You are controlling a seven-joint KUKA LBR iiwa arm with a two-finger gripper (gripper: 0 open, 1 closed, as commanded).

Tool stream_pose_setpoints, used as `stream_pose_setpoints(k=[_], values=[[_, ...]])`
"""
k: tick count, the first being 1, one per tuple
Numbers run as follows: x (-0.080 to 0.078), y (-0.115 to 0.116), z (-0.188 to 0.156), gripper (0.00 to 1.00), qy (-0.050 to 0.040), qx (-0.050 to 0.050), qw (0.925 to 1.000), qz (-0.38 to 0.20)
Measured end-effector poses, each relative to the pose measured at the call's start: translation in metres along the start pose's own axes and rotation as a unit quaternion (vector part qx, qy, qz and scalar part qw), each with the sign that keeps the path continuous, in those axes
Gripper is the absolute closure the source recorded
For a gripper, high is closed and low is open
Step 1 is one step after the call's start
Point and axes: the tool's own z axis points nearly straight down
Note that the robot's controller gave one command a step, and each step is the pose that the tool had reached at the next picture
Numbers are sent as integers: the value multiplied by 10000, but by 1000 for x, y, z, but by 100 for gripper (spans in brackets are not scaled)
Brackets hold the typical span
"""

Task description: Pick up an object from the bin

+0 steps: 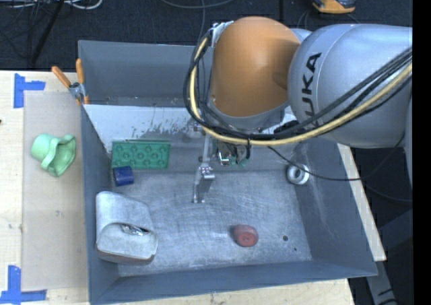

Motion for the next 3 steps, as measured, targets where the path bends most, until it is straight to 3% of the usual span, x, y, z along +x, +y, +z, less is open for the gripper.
stream_pose_setpoints(k=[1,2,3], values=[[60,44,166,0,-6,7,9892,-1468],[51,-97,130,0,-42,23,9840,-1779],[106,-161,136,0,-101,21,9620,-2728]])
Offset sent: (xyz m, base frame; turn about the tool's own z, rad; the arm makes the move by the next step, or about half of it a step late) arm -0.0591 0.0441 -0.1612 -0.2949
